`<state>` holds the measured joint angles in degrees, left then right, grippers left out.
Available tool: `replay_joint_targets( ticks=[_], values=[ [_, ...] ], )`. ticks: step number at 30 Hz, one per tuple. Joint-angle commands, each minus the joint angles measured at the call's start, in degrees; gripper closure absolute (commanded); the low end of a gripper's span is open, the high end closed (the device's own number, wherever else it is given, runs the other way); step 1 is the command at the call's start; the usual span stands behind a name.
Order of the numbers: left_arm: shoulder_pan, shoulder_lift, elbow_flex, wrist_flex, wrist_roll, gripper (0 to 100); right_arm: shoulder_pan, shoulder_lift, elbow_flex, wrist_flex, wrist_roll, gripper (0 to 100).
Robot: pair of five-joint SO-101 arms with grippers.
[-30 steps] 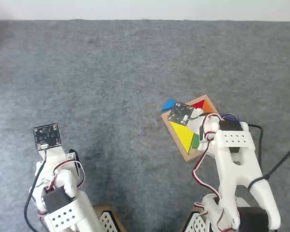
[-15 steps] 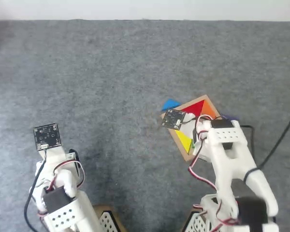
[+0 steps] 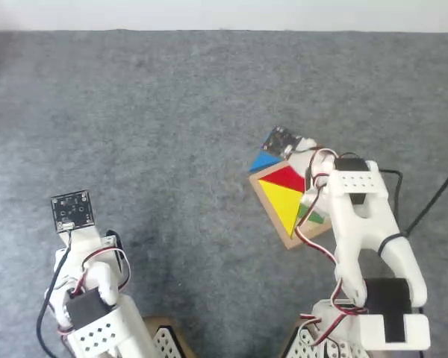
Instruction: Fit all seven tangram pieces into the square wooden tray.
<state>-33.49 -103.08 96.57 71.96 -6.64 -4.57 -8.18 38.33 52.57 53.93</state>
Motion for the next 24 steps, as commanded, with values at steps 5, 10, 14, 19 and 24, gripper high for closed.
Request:
replay_joint_targets(
  ticks=[5, 10, 14, 19, 24],
  values=[
    [-0.35, -1.05, -0.22, 0.26, 0.44, 83, 9.19, -3.82, -8.62, -1.01, -13.71, 72.4],
    [-0.35, -1.05, -0.22, 0.26, 0.44, 83, 16.22, 2.86, -11.08, -1.36, -14.15, 72.4],
    [-0.35, -1.05, -0.22, 0.26, 0.44, 83, 17.71, 12.18, -18.46, -2.77, -17.85, 72.4],
    [-0.35, -1.05, -0.22, 0.26, 0.44, 83, 16.57, 24.57, -29.98, -2.68, -21.54, 72.4],
    [-0.35, -1.05, -0.22, 0.26, 0.44, 83, 15.08, 31.43, -34.20, 1.98, -21.27, 72.4]
  ],
)
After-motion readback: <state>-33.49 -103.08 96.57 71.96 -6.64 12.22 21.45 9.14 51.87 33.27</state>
